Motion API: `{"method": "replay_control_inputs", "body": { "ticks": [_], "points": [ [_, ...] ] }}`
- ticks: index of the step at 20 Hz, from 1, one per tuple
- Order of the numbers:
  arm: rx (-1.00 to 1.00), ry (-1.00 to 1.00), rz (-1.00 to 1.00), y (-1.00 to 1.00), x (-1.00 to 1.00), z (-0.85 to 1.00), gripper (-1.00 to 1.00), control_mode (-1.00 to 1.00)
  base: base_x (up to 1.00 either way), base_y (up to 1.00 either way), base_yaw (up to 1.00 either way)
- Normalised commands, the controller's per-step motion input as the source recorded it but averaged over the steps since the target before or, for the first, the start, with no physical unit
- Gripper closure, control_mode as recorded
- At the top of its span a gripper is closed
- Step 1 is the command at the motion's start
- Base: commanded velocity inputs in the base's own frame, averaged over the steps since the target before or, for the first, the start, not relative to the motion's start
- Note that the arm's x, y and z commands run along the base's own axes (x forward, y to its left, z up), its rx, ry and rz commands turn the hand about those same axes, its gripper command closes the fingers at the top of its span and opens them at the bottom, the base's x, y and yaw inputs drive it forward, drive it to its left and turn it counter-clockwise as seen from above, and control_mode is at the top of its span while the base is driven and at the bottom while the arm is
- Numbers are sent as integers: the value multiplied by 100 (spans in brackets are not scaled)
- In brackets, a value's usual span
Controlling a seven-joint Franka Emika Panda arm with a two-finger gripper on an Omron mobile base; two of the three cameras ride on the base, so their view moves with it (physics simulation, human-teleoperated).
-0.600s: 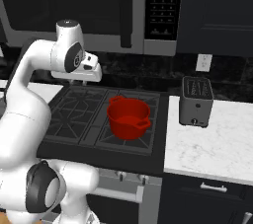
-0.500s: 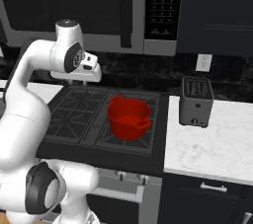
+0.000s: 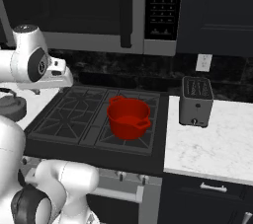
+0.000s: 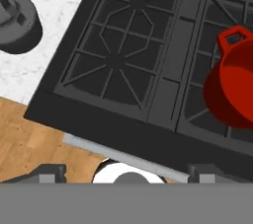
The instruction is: Pick the kettle from the counter and place it on a stove burner. Then turn the burner on.
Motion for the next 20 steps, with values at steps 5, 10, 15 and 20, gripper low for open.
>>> {"method": "replay_control_inputs", "body": {
  "ticks": [5, 10, 15, 20],
  "points": [
    [-13, 0, 15, 100, -29, 0, -100, -100, 0, 0, 0],
    [-9, 1, 12, 100, 0, 0, -100, -100, 0, 0, 0],
    [-6, 1, 9, 100, 0, 0, -100, -100, 0, 0, 0],
    [-1, 0, 17, 98, 13, -9, -100, -100, 0, 0, 0]
  ]
}}
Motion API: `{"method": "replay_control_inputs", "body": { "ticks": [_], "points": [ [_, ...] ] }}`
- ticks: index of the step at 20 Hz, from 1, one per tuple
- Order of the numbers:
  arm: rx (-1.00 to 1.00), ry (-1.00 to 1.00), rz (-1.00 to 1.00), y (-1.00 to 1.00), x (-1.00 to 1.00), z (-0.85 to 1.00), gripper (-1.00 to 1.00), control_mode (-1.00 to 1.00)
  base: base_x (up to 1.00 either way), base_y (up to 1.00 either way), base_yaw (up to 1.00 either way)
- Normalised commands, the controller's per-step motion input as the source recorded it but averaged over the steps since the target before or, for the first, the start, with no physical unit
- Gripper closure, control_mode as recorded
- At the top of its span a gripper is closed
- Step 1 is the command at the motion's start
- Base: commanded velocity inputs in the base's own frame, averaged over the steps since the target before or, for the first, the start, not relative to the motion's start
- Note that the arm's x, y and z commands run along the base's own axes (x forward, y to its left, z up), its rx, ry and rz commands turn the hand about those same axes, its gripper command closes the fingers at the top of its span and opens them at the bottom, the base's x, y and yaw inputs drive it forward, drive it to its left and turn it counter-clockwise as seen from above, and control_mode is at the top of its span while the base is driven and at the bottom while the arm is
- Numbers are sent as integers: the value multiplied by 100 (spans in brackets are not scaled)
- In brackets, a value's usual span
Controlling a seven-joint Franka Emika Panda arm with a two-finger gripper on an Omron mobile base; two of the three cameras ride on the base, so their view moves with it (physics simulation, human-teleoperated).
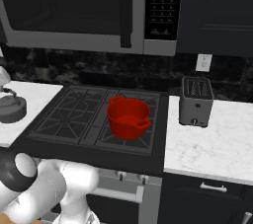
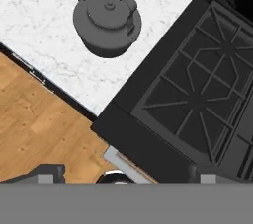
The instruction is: Pick the kettle from the counter and place it on a stove burner. Then turn the burner on.
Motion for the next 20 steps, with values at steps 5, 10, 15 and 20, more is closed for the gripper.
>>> {"method": "replay_control_inputs", "body": {
  "ticks": [5, 10, 15, 20],
  "points": [
    [0, 1, 31, 96, 64, -42, -100, -100, 0, 0, 0],
    [-1, 0, 5, 8, 66, -33, -100, -100, 0, 0, 0],
    [-11, 0, 2, 0, 67, -41, -100, -100, 0, 0, 0],
    [-5, 0, 1, 3, 38, -24, -100, -100, 0, 0, 0]
  ]
}}
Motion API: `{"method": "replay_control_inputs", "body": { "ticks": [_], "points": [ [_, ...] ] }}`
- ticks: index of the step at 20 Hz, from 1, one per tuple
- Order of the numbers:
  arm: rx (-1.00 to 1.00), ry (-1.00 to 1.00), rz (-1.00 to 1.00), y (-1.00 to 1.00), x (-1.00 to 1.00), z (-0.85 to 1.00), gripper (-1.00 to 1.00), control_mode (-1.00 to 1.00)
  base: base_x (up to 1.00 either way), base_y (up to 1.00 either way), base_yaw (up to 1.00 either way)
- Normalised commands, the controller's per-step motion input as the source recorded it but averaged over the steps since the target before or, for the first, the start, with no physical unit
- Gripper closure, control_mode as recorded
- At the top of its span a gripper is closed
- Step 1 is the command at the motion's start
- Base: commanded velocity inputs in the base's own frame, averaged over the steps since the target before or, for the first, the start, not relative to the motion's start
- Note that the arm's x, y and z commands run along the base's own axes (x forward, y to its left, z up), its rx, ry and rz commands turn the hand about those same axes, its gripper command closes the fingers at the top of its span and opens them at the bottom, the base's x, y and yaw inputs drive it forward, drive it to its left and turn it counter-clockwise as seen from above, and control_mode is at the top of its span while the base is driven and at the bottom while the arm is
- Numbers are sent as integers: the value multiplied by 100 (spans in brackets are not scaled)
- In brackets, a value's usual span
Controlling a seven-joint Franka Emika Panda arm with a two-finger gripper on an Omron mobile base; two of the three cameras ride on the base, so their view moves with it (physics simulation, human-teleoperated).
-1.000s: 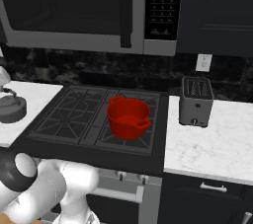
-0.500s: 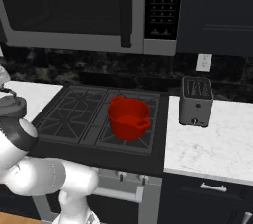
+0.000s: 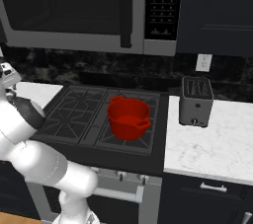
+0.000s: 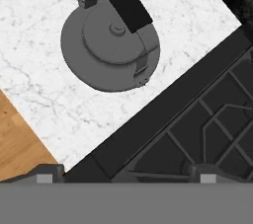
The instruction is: Pick the kettle from the counter and place it on a stove burner. Then turn the burner on.
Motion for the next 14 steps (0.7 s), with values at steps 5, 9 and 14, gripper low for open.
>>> {"method": "replay_control_inputs", "body": {
  "ticks": [5, 9, 14],
  "points": [
    [0, 0, 4, 26, 22, -19, -100, -100, 0, 0, 0],
    [0, 0, 6, 37, 28, -33, -100, -100, 0, 0, 0],
    [0, 0, 2, 18, 47, -11, -100, -100, 0, 0, 0]
  ]
}}
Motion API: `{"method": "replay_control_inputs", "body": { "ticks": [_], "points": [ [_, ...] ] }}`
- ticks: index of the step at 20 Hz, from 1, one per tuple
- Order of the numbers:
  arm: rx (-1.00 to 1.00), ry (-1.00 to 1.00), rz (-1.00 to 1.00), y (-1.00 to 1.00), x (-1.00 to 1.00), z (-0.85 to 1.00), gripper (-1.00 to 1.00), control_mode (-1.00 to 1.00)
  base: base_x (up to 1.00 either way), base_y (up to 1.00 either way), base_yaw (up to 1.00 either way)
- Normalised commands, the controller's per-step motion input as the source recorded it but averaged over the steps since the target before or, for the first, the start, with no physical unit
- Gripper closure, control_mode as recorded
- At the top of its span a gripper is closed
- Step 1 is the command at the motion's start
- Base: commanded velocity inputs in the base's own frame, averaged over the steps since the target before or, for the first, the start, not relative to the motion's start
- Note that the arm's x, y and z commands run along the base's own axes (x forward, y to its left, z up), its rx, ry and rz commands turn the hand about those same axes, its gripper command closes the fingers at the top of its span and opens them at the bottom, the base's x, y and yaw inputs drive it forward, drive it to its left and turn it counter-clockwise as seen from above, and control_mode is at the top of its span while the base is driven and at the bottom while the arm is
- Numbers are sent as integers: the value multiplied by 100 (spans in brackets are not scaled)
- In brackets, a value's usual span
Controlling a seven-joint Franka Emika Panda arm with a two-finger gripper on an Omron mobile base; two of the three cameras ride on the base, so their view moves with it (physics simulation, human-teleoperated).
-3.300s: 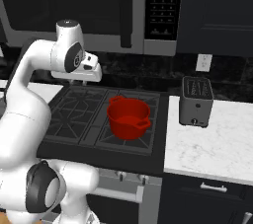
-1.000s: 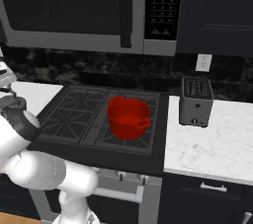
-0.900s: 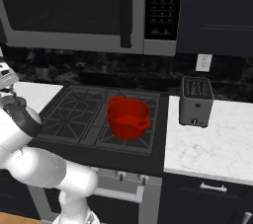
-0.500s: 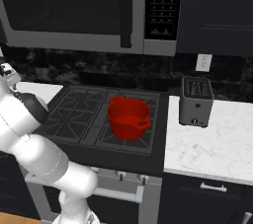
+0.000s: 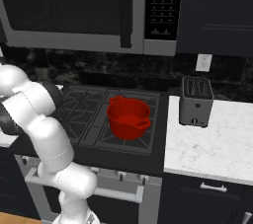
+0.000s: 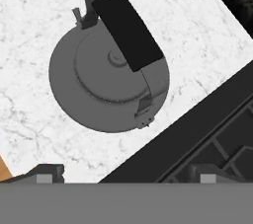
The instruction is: Pick the kettle from the counter and place it on a stove burner. Then turn the burner on.
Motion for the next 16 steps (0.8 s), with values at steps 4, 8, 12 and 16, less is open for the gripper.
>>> {"method": "replay_control_inputs", "body": {
  "ticks": [4, 8, 12, 16],
  "points": [
    [0, 0, 0, 3, 36, -1, -100, -100, 0, 0, 0],
    [-2, 5, 0, 29, 23, -5, -100, -100, 0, 0, 0],
    [-3, 3, 0, 24, 12, -22, -100, -100, 0, 0, 0],
    [0, 0, 0, 25, 21, -15, -100, -100, 0, 0, 0]
  ]
}}
